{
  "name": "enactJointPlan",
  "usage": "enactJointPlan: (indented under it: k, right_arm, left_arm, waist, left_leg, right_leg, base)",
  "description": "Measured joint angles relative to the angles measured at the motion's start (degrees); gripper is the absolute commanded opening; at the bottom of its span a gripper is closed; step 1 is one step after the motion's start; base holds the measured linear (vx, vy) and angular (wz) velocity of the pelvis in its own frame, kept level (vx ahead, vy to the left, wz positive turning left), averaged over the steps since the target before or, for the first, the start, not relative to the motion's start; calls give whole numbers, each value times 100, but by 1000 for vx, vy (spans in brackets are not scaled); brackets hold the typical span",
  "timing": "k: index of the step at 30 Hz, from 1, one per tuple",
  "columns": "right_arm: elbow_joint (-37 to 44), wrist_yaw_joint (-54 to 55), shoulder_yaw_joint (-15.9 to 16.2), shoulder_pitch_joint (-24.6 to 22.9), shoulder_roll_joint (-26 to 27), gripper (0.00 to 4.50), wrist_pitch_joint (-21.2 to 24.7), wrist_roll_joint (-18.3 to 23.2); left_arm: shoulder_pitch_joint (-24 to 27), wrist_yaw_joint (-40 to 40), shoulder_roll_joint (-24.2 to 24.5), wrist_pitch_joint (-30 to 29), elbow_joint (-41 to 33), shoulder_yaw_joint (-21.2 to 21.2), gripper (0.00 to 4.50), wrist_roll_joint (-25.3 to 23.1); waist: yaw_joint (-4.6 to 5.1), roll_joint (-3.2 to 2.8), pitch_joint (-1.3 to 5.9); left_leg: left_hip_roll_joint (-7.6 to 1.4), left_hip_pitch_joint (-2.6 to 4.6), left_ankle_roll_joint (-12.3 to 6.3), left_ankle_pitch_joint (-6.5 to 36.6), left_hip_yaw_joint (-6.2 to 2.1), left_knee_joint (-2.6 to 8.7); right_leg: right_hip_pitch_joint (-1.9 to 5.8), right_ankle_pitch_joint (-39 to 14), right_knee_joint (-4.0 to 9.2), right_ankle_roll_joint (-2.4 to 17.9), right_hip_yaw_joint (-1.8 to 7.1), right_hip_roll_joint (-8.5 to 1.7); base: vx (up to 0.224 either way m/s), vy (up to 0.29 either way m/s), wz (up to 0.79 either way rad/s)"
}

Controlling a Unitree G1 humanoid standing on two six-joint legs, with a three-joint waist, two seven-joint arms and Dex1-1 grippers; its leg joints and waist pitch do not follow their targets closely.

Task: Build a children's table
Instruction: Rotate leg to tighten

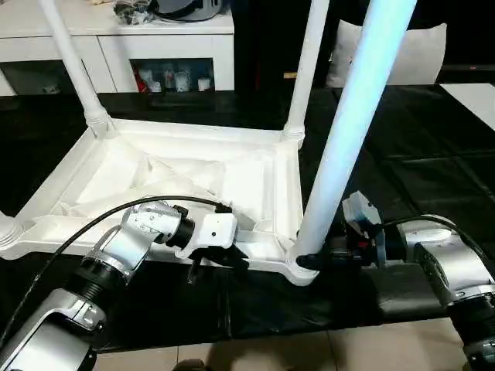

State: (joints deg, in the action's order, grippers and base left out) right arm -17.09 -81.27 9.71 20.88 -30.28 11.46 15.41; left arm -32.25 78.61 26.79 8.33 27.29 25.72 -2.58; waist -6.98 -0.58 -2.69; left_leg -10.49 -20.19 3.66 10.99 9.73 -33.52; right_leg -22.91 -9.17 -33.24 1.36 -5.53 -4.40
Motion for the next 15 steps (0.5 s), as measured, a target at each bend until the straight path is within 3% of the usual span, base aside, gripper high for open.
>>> enactJointPlan:
  k: [11,15]
  right_arm:
    - [324,95,-43,-225,59,199,417,181]
    - [384,1373,-294,-214,658,199,920,7]
  left_arm:
    - [126,106,-1,-260,-181,-31,0,167]
    - [176,-448,-80,-1065,-228,-348,0,10]
  waist:
    - [11,6,4]
    - [141,6,11]
  left_leg:
    - [-2,10,0,0,1,-2]
    - [-6,27,6,-3,4,-7]
  right_leg:
    - [10,-1,-3,-2,0,0]
    - [32,-3,-21,-5,0,1]
  base:
    - [0,0,0]
    - [0,0,0]
